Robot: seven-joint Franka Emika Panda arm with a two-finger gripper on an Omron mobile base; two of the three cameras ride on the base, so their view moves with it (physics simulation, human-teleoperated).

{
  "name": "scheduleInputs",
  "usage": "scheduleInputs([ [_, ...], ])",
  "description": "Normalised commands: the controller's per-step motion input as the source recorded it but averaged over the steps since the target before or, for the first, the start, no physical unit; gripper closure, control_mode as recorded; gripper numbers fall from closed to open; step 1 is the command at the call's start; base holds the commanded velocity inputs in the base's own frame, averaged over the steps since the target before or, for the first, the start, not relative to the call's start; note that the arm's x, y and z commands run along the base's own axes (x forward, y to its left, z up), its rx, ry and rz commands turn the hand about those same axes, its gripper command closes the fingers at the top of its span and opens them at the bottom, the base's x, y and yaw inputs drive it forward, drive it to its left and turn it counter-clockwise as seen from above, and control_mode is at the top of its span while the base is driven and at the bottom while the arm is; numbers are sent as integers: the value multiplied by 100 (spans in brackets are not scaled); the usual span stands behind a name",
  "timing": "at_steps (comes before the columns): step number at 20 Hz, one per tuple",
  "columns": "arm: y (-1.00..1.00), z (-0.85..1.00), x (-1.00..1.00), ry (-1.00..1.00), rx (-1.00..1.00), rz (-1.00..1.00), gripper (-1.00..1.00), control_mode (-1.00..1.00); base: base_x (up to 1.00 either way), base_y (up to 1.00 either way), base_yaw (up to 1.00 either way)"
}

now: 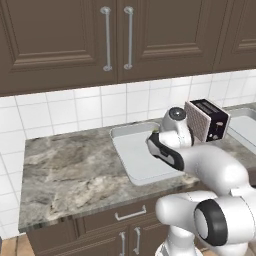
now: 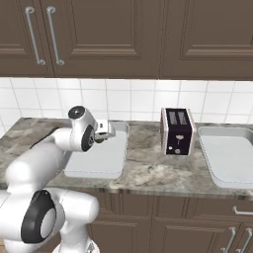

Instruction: Place one cucumber and one chicken drumstick in each tupperware on the nearby counter, to pack two identical lunches.

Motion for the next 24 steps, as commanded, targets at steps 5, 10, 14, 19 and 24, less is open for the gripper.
scheduleInputs([
  [5,0,-40,2,3,0,0,100,-100,0,0,0],
  [10,0,-34,1,0,0,0,100,-100,0,0,0],
  [14,0,-31,3,0,0,0,100,-100,0,0,0],
  [19,-2,-26,3,0,0,0,100,-100,0,0,0],
  [24,-7,-20,4,0,0,0,100,-100,0,0,0],
])
